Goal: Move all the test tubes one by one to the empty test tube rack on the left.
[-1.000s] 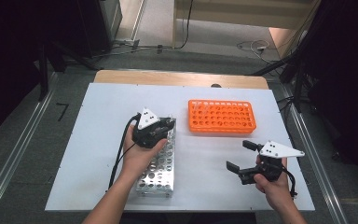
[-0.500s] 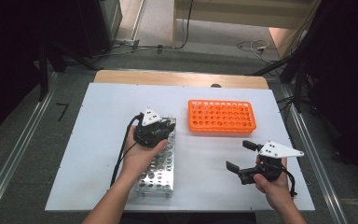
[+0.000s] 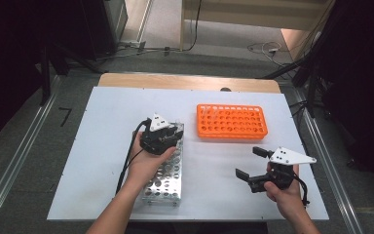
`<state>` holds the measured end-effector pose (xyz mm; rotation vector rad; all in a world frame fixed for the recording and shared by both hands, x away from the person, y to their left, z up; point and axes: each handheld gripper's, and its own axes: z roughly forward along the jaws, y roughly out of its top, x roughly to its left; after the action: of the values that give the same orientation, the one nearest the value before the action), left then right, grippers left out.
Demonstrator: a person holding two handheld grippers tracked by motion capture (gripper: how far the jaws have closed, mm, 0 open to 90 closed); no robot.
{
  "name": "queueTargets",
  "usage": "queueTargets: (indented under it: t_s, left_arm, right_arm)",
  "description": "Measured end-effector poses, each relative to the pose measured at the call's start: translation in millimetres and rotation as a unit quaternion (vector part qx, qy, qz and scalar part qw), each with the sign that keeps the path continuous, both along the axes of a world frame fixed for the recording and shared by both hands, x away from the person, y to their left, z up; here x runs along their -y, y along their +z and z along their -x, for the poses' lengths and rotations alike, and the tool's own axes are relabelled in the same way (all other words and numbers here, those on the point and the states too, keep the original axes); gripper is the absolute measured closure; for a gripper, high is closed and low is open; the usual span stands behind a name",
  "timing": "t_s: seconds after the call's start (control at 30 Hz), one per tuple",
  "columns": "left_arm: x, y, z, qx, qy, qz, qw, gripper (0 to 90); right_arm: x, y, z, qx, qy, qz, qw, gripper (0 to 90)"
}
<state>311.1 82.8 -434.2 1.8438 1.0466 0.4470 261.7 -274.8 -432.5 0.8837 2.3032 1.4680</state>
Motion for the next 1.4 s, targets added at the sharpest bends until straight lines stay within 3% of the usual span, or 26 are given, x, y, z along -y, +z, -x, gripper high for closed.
queueTargets:
  t_s: [0.13, 0.23, 0.43, 0.67, 0.97, 1.1, 1.4]
  left_arm:
    - [-3.4, 3.0, 4.5, 0.003, -0.009, 0.009, 0.9999, 51.2]
    - [-5.7, 5.3, 10.4, 0.016, -0.022, 0.015, 0.9995, 46.6]
    - [-15.6, 12.9, 26.5, 0.030, -0.047, 0.053, 0.9970, 28.5]
    - [-21.7, 15.3, 42.3, 0.040, -0.052, 0.056, 0.9963, 11.7]
    - [-30.1, 14.3, 52.0, 0.037, -0.066, 0.060, 0.9953, 0.0]
    - [-35.9, 14.5, 55.2, 0.041, -0.068, 0.072, 0.9942, 0.0]
    - [-48.8, 11.1, 58.5, 0.039, -0.055, 0.076, 0.9948, 0.0]
  right_arm:
    - [-1.4, -0.2, 0.0, 0.000, 0.001, -0.001, 1.0000, 0.0]
    - [-2.7, -0.5, -0.4, 0.000, 0.000, 0.001, 1.0000, 0.0]
    - [-5.8, -0.3, -2.4, -0.002, 0.002, -0.001, 1.0000, 0.0]
    - [-10.2, 1.8, -9.0, 0.001, -0.004, -0.002, 1.0000, 0.0]
    - [-16.9, 4.9, -26.0, -0.004, -0.015, -0.005, 0.9999, 0.0]
    - [-21.8, 6.4, -35.5, -0.004, -0.016, -0.004, 0.9999, 0.0]
    - [-41.0, 5.5, -63.4, -0.008, -0.017, -0.004, 0.9998, 0.0]
